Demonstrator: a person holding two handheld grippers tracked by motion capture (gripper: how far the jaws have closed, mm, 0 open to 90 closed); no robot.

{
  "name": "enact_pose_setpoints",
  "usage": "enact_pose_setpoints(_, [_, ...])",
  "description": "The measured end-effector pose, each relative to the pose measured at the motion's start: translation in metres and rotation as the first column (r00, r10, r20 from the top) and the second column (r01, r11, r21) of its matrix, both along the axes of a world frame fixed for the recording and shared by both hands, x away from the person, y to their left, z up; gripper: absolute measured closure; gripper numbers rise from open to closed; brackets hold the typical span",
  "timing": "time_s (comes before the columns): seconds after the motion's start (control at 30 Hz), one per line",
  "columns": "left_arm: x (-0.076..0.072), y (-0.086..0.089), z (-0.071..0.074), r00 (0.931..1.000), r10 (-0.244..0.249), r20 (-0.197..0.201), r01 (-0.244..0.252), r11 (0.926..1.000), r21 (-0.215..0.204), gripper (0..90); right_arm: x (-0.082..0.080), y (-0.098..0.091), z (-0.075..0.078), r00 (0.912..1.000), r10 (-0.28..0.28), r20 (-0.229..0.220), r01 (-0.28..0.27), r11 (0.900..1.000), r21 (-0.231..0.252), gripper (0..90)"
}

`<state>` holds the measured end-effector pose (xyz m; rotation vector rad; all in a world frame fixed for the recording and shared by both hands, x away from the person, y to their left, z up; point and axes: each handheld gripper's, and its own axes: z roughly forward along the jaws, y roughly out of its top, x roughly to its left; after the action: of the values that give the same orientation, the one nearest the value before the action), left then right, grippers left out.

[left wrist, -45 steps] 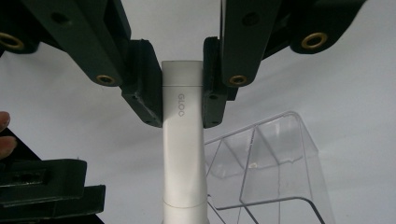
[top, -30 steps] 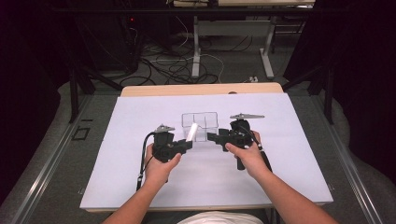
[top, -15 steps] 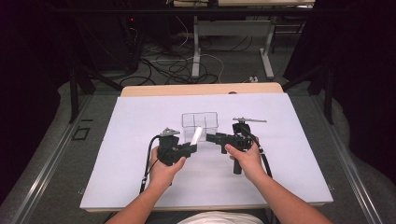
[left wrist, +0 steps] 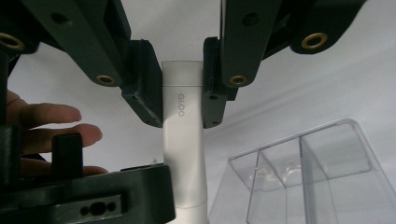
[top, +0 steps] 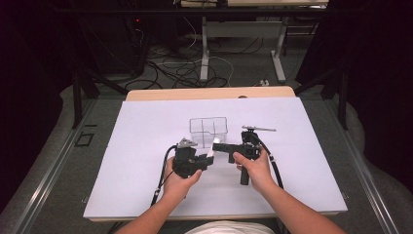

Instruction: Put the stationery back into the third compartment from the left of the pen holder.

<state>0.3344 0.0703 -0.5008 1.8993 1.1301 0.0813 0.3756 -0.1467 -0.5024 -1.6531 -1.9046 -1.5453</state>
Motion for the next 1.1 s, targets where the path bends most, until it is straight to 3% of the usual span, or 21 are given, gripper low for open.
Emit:
enact_pose_setpoints(0.5, [-0.007,-0.009,0.001,0.9988,-0.041,0.028,0.041,0.9992,-0.003,71.2,-0.001,0.003,-0.006,0.9984,0.022,-0.053,-0.019,0.9988,0.046,53.2])
enact_pose_setpoints(0.8, [-0.01,-0.012,0.001,0.9977,-0.058,0.036,0.058,0.9983,-0.004,71.2,0.0,0.003,-0.006,0.9965,-0.009,-0.083,0.014,0.9979,0.064,57.5])
enact_pose_setpoints(0.93, [-0.01,-0.012,0.0,0.9975,-0.062,0.035,0.062,0.998,-0.006,71.2,0.001,0.001,-0.008,0.9971,-0.015,-0.074,0.018,0.9987,0.048,61.0])
enact_pose_setpoints(1.1, [-0.009,-0.012,-0.001,0.9969,-0.071,0.033,0.071,0.9975,-0.005,71.1,0.002,-0.001,-0.008,0.9953,-0.01,-0.096,0.015,0.9986,0.052,62.6])
